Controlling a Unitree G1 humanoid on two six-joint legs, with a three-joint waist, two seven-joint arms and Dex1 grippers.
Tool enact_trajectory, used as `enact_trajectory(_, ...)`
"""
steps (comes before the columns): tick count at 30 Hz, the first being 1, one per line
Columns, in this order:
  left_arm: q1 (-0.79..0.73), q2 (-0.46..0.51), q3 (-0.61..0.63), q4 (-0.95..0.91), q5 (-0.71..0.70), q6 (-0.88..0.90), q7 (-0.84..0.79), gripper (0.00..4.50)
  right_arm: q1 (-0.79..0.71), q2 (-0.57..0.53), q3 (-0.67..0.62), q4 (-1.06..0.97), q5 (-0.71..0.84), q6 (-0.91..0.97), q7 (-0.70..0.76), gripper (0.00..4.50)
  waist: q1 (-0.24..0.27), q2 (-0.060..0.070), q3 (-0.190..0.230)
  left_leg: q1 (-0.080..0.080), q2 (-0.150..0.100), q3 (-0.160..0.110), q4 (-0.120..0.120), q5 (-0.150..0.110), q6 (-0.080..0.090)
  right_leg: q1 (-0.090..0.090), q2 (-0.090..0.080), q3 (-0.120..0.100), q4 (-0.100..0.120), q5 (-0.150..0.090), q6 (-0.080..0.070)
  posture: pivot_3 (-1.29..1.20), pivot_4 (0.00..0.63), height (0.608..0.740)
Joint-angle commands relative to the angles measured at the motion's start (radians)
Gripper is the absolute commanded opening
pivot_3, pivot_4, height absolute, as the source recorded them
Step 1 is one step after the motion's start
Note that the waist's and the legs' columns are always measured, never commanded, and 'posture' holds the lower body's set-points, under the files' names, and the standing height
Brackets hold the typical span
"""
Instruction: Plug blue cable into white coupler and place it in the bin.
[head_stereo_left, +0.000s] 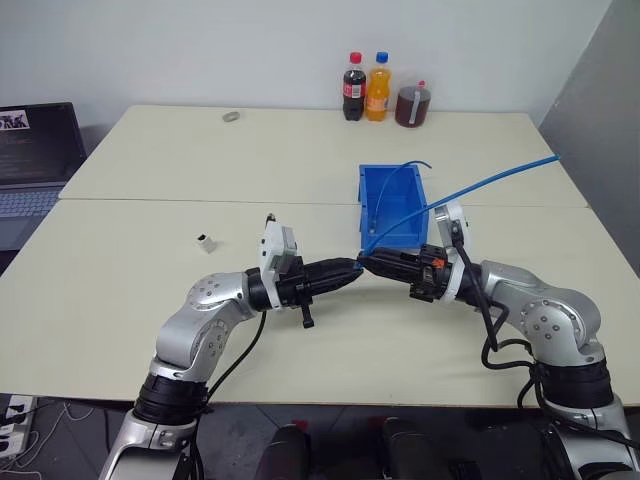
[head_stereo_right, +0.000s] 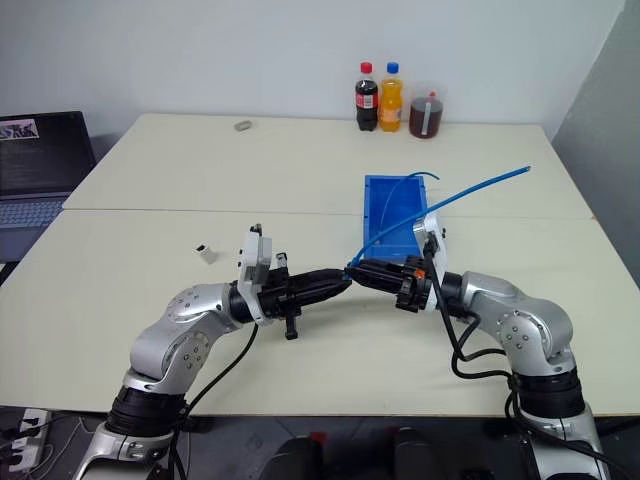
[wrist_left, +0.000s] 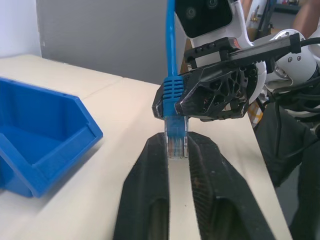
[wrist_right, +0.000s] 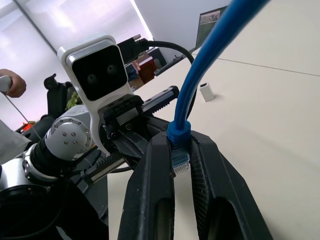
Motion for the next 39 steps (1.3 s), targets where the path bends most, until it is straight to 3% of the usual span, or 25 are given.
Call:
enact_trajectory(1,-0.005,0.015,0.013,0.009,0.027,0.005,0.029,1.72,-0.008,0.003,-0.01,-0.072,0.048,-0.008,0.025,0.15,-0.001,0.0,0.0,0.0,0.0,0.0,0.0,0.0,0.0,0.0,0.0,0.0,0.0,-0.001,0.001,0.0,0.15,0.74)
enact_trajectory(4,-0.003,0.033,0.012,0.026,0.053,-0.009,0.019,2.3,-0.011,0.0,-0.014,-0.074,0.051,-0.009,0.027,0.14,0.0,0.0,0.0,0.0,0.0,0.0,0.0,0.0,0.0,0.0,0.0,0.0,0.0,-0.001,0.001,0.0,0.15,0.74)
enact_trajectory(11,-0.04,0.08,0.103,0.131,0.122,-0.096,0.086,2.3,-0.042,-0.025,-0.037,-0.048,0.0,-0.051,0.009,0.14,0.0,0.0,0.0,0.0,0.0,0.0,0.0,0.0,0.0,0.0,0.0,0.0,0.0,-0.001,0.001,0.0,0.15,0.74)
enact_trajectory(17,-0.04,0.068,0.224,0.262,0.255,-0.219,0.344,2.3,-0.102,-0.019,-0.024,-0.034,-0.043,-0.086,-0.019,0.14,0.0,0.0,0.0,0.0,0.0,0.0,-0.001,0.0,0.0,-0.001,0.0,0.0,0.0,-0.001,0.001,0.0,0.15,0.74)
enact_trajectory(25,0.172,-0.001,0.323,0.078,0.276,-0.261,0.53,2.3,-0.134,0.005,0.062,-0.029,-0.089,-0.109,0.016,0.14,0.001,0.0,0.0,-0.002,0.001,0.0,-0.003,0.0,-0.001,-0.002,-0.004,0.0,-0.002,0.002,-0.003,0.0,0.15,0.74)
enact_trajectory(33,0.248,-0.104,0.361,-0.006,0.37,-0.268,0.767,2.3,-0.158,0.024,0.116,0.003,-0.117,-0.122,0.07,0.14,0.006,0.0,0.001,-0.002,-0.001,-0.002,-0.002,0.0,-0.001,-0.001,-0.003,-0.002,-0.002,0.002,-0.003,0.0,0.15,0.74)
enact_trajectory(39,0.209,-0.15,0.301,0.039,0.431,-0.296,0.816,3.7,-0.173,0.035,0.136,0.027,-0.13,-0.123,0.101,0.14,0.006,0.0,0.001,-0.002,-0.001,-0.002,-0.002,0.0,-0.001,-0.001,-0.002,-0.002,-0.002,0.002,-0.003,0.0,0.15,0.74)
